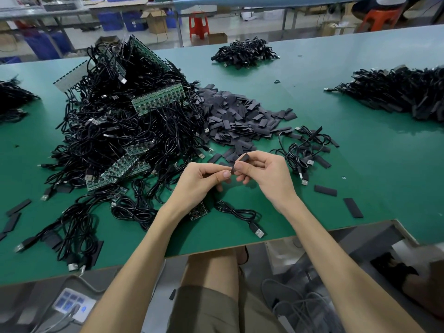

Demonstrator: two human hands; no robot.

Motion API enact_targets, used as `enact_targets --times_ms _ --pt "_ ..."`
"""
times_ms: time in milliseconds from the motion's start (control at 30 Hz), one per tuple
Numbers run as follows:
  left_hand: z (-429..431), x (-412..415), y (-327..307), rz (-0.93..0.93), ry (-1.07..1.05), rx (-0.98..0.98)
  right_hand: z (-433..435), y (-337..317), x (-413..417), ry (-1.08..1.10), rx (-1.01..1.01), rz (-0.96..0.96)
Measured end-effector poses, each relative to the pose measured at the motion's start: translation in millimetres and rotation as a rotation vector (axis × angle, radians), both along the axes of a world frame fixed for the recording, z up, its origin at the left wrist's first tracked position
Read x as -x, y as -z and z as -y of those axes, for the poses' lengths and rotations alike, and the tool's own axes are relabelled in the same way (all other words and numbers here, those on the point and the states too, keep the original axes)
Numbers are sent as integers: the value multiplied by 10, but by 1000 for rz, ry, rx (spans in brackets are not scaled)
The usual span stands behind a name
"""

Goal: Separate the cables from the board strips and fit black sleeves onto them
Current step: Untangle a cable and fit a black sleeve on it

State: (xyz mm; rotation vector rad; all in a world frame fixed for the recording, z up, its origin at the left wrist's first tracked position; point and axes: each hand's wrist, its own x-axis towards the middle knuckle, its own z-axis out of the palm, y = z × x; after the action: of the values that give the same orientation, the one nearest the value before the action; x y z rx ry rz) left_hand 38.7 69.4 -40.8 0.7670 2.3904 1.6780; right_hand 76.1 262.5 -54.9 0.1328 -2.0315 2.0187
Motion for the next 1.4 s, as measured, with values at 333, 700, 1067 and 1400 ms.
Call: enact_targets --times_ms 333,700,1067,1400 --pt "-1 -20 -12 -2 -24 -38 0 -2 -8 -7 6 4" --pt "3 -22 -15 -51 -2 -52 -5 -7 -7 -12 10 7" --pt "6 -24 28 -84 -36 -35 21 -9 -10 -71 40 26" --pt "9 -41 25 -103 -33 -54 27 -11 -20 -39 -5 -10"
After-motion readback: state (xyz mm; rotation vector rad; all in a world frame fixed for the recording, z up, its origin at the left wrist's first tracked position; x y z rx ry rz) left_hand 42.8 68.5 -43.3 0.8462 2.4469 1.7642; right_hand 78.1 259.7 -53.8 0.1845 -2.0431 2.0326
